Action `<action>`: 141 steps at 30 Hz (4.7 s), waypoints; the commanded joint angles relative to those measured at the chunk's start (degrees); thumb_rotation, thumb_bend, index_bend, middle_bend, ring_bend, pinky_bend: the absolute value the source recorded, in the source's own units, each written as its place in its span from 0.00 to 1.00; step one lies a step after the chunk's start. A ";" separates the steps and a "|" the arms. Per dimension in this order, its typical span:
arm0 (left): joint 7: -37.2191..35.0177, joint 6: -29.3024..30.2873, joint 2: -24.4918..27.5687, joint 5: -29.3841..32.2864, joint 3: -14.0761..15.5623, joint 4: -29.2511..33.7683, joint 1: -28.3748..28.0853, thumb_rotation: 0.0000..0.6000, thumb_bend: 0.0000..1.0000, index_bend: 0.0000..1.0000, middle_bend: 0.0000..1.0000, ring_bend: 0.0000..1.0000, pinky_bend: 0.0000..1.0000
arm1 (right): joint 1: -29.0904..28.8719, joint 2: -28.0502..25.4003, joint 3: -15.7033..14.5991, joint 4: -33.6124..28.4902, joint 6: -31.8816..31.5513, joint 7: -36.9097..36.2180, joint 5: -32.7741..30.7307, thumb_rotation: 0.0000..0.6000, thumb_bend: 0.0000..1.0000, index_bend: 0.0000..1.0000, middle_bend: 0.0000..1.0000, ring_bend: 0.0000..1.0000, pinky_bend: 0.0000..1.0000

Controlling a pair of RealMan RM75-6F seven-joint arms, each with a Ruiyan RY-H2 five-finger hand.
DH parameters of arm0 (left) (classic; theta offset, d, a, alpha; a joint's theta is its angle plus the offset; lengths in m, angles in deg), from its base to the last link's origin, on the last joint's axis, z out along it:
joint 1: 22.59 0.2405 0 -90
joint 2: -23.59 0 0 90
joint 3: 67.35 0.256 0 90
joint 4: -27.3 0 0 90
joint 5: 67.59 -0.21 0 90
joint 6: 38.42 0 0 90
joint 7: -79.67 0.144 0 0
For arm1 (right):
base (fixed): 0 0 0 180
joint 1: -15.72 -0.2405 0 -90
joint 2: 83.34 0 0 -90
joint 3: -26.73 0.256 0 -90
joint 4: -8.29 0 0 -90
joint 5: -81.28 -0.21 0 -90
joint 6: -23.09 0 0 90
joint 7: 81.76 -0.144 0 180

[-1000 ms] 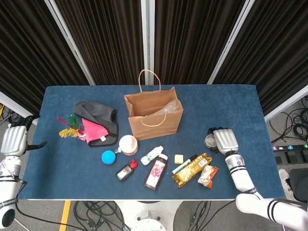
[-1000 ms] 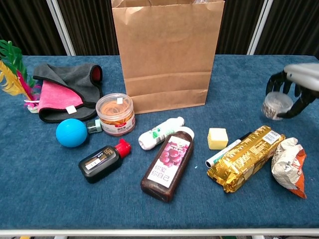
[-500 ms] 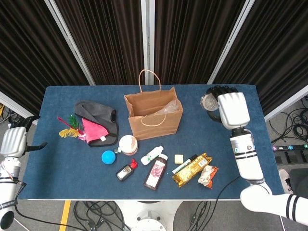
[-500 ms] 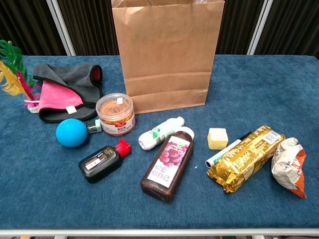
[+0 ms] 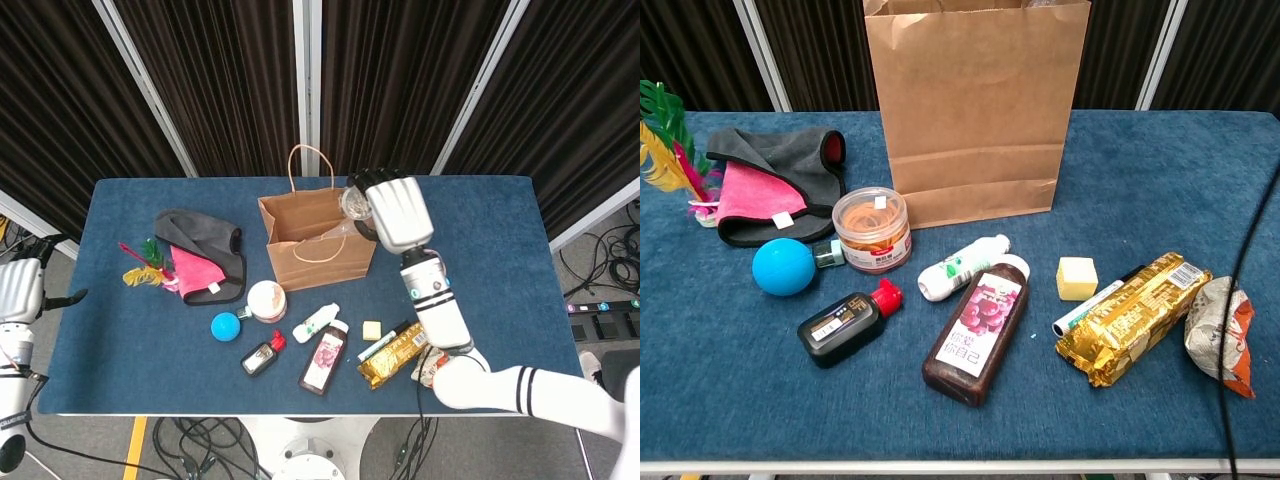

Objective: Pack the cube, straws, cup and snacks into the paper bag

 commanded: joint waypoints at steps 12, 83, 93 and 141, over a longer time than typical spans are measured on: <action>-0.79 -0.40 -0.52 0.26 -0.11 -1.13 -0.01 1.00 0.04 0.27 0.33 0.28 0.33 | -2.86 3.31 -0.92 5.04 2.59 -7.83 3.49 1.00 0.00 0.16 0.22 0.08 0.13; 1.41 1.22 -2.55 -1.35 1.76 0.71 1.44 1.00 0.04 0.27 0.33 0.26 0.29 | 34.96 -7.23 -32.12 -3.41 -0.50 -8.88 29.29 1.00 0.10 0.43 0.36 0.25 0.30; 1.00 1.54 -2.97 -1.58 1.77 -0.40 1.65 1.00 0.04 0.27 0.33 0.26 0.29 | 34.94 -6.53 -32.08 -2.40 2.19 -5.39 27.53 1.00 0.05 0.36 0.29 0.19 0.21; 1.18 2.55 -1.65 -2.89 1.64 1.32 1.83 1.00 0.04 0.27 0.33 0.26 0.29 | 24.13 -7.30 -4.32 -12.65 -11.20 1.17 37.92 1.00 0.27 0.80 0.62 0.52 0.57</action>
